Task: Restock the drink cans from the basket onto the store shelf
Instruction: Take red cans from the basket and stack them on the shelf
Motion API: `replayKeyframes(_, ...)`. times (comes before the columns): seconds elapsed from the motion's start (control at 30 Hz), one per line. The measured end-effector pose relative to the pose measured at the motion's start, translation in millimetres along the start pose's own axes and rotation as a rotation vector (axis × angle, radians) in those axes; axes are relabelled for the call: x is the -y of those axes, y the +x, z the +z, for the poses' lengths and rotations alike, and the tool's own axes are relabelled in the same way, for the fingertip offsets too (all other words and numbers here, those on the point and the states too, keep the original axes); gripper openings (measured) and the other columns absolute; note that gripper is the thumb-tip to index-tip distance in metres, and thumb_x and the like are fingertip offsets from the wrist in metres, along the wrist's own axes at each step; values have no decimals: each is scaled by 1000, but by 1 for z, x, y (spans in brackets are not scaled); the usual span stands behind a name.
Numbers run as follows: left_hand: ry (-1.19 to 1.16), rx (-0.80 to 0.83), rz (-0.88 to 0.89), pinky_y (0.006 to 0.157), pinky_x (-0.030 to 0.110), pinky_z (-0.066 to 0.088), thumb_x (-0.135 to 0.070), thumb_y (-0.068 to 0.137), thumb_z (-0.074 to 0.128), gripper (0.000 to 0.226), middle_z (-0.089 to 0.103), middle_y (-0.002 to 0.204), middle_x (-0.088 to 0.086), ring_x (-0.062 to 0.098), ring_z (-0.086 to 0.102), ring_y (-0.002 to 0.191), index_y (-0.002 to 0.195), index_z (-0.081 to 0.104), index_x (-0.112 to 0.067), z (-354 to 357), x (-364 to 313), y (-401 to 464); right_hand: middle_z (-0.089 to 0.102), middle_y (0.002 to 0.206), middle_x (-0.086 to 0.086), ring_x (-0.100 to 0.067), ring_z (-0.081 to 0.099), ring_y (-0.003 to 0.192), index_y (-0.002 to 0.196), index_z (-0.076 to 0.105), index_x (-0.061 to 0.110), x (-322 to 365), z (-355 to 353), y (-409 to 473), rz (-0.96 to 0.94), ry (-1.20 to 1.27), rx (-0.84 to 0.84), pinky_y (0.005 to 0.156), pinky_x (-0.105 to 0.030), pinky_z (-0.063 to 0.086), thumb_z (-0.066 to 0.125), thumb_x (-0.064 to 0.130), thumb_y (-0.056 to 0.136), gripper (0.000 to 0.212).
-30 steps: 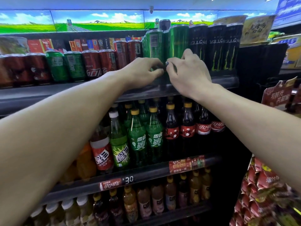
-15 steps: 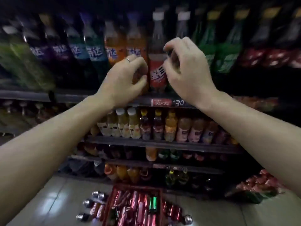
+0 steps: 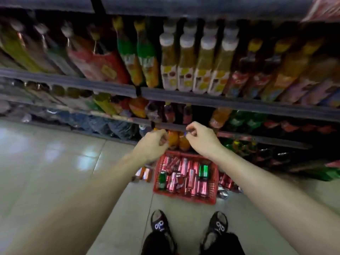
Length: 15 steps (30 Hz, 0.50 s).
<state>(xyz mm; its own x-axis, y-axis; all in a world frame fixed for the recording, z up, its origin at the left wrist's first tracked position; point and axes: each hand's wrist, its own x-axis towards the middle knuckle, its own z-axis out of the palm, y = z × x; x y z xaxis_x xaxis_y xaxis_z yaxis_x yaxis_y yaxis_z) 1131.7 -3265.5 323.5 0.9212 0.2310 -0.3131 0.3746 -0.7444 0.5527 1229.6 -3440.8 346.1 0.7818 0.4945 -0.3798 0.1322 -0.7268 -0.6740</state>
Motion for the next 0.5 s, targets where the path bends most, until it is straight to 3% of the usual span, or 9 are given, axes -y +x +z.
replayKeyframes(0.13, -38, 125, -159, 87, 39, 56, -22, 92, 63, 24, 74, 104, 7, 28, 69, 97, 115, 64, -16, 66, 78, 4, 69, 96, -2, -25, 67, 90, 114, 66, 17, -57, 97, 21, 196, 48, 96, 70, -27, 45, 59, 21, 98, 17)
replayKeyframes(0.2, -28, 191, -194, 84, 44, 59, -27, 94, 60, 26, 74, 107, 12, 35, 70, 97, 118, 61, -15, 106, 114, 13, 71, 97, -6, -27, 68, 89, 109, 66, 17, -94, 142, 34, 282, 59, 119, 72, -30, 47, 60, 21, 98, 14)
replayKeyframes(0.33, 11, 282, -248, 89, 46, 58, -32, 95, 57, 27, 71, 110, 13, 35, 69, 102, 117, 59, -15, 197, 188, 40, 64, 81, -1, -15, 56, 59, 111, 63, 16, -172, 224, 64, 404, 58, 182, 53, -26, 39, 59, 21, 99, 14)
replayKeyframes(0.5, 1, 343, -324, 98, 47, 55, -27, 97, 58, 52, 68, 124, 19, 40, 67, 113, 145, 46, -12, 303, 262, 86, 61, 83, 1, -15, 56, 64, 113, 58, 15, -268, 316, 115, 443, 63, 223, 54, -26, 38, 64, 25, 97, 20)
